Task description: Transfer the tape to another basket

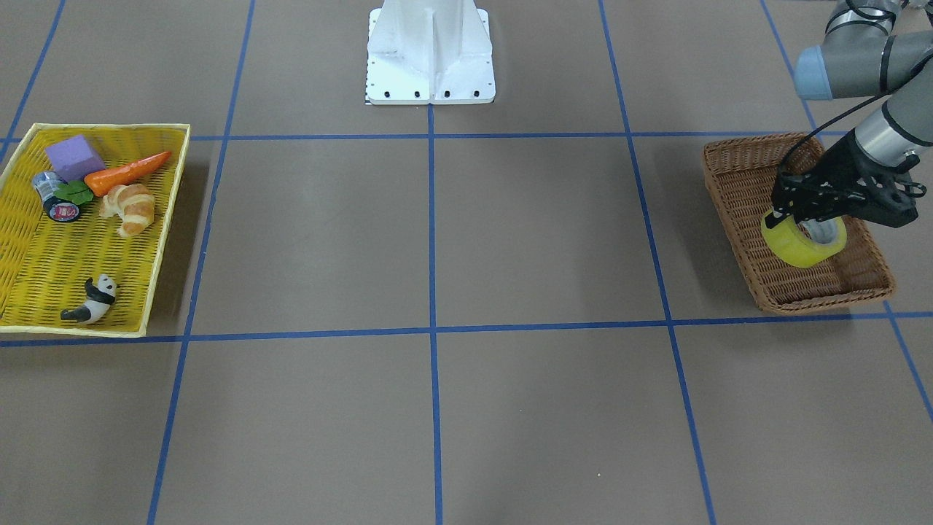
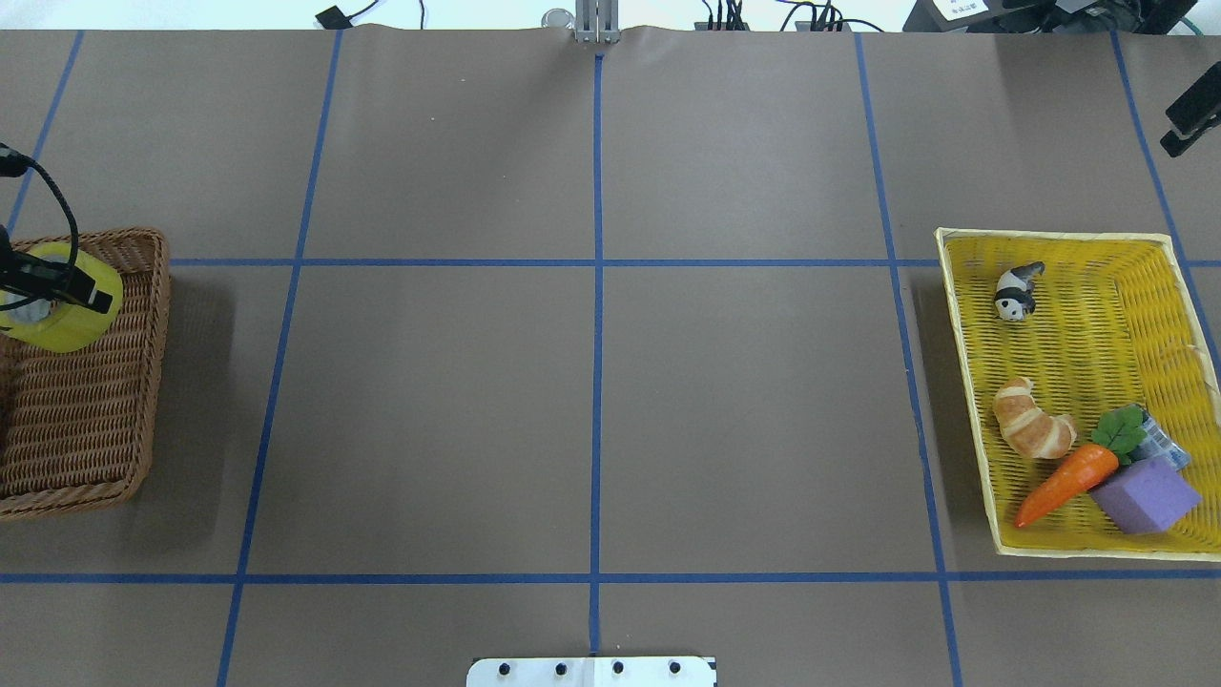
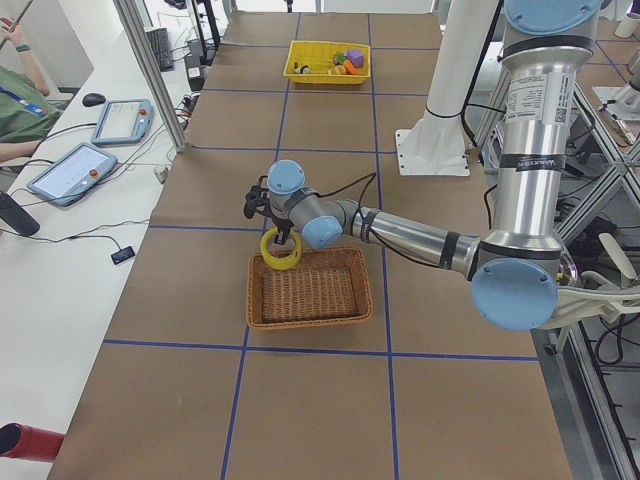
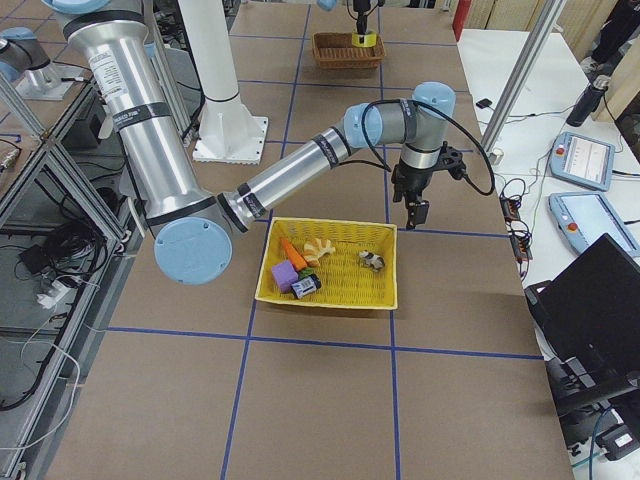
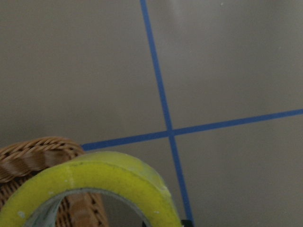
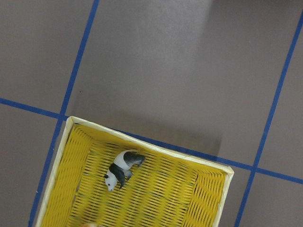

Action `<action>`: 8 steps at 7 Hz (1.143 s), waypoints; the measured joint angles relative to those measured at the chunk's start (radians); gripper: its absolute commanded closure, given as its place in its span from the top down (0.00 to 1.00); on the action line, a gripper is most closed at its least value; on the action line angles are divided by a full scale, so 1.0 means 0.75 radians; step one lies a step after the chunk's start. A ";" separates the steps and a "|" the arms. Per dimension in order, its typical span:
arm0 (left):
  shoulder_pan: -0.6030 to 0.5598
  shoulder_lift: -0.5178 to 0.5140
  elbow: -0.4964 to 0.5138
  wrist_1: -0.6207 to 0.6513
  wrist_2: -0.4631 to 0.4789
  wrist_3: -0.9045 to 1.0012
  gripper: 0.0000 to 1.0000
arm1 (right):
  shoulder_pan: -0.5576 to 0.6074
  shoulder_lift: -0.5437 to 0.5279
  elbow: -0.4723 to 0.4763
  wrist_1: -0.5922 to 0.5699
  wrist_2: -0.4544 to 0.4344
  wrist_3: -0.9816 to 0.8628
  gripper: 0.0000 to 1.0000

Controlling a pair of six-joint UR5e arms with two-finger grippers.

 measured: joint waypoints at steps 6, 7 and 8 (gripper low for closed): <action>0.011 0.156 -0.040 0.063 0.122 0.252 0.98 | 0.038 -0.152 -0.011 0.045 0.006 -0.136 1.00; -0.028 0.165 -0.035 0.066 0.120 0.342 0.98 | 0.072 -0.196 -0.015 0.057 0.004 -0.188 1.00; -0.084 0.174 -0.024 0.070 0.113 0.430 0.98 | 0.108 -0.244 -0.022 0.063 0.006 -0.249 1.00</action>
